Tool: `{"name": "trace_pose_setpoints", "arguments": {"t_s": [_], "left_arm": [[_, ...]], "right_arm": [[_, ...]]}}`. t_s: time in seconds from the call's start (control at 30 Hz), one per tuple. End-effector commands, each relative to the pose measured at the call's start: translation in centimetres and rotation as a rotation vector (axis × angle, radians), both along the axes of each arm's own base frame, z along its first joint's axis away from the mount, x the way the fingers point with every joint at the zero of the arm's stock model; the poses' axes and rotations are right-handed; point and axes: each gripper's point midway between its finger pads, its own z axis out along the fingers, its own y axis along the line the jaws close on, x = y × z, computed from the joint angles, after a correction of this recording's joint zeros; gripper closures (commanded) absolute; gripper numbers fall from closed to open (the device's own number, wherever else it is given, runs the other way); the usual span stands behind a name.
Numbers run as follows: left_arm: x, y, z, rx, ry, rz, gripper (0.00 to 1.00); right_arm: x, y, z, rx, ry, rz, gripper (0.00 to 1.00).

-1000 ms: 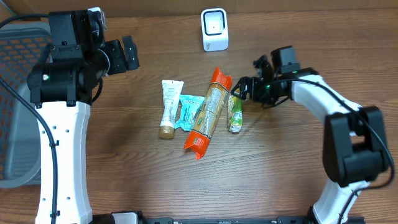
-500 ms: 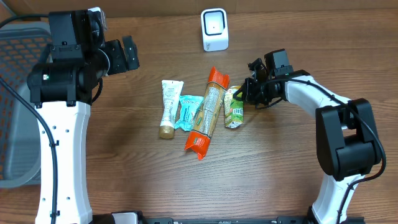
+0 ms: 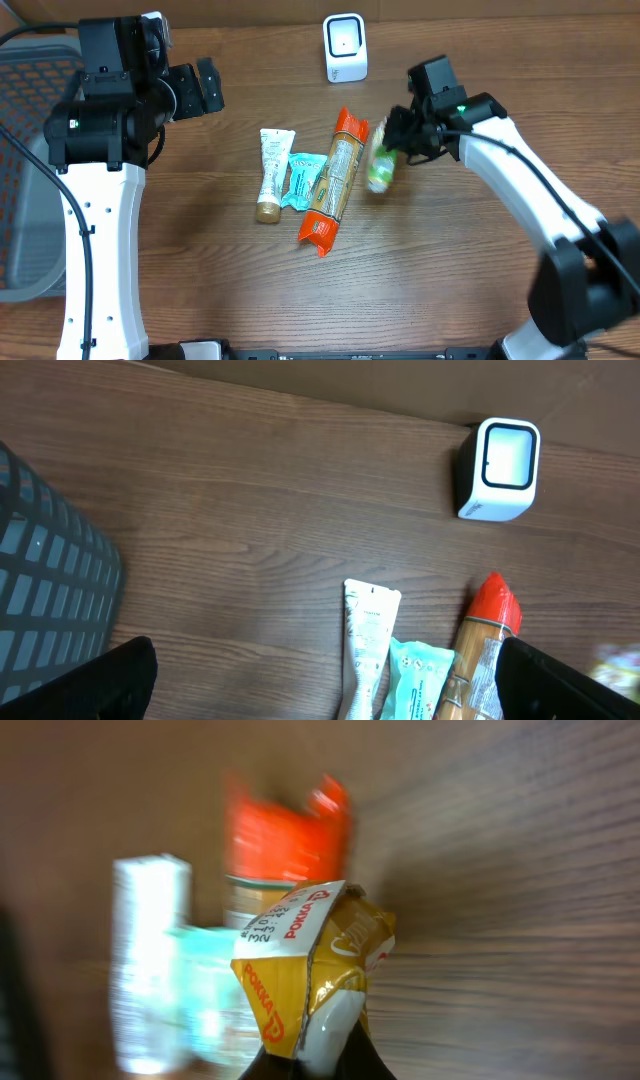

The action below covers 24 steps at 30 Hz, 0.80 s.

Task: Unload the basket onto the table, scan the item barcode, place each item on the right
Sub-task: 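Grasp the Pokka packet and lift it toward the scanner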

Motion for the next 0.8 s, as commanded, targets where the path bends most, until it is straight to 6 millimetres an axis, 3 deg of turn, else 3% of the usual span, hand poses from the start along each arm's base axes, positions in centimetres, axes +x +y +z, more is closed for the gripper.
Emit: {"name": "trace_pose_setpoints", "arguments": {"t_s": [0.0, 0.07, 0.33, 0.47, 0.77], "left_arm": [[0.3, 0.1, 0.0, 0.006, 0.0, 0.002, 0.0], [0.3, 0.1, 0.0, 0.006, 0.0, 0.002, 0.01], [0.3, 0.1, 0.0, 0.006, 0.0, 0.002, 0.0], [0.3, 0.1, 0.0, 0.006, 0.0, 0.002, 0.0], [0.3, 0.1, 0.0, 0.006, 0.0, 0.002, 0.0]], "right_arm": [[0.5, -0.6, 7.4, 0.131, -0.114, -0.358, 0.96], [0.0, 0.3, 9.7, 0.193, -0.154, -0.369, 0.96], [-1.5, 0.6, 14.6, 0.325, -0.227, -0.399, 0.96], [-1.9, 0.4, 15.6, 0.34, -0.246, -0.396, 0.96], [-2.2, 1.5, 15.9, 0.285, -0.305, -0.327, 0.96]]}}
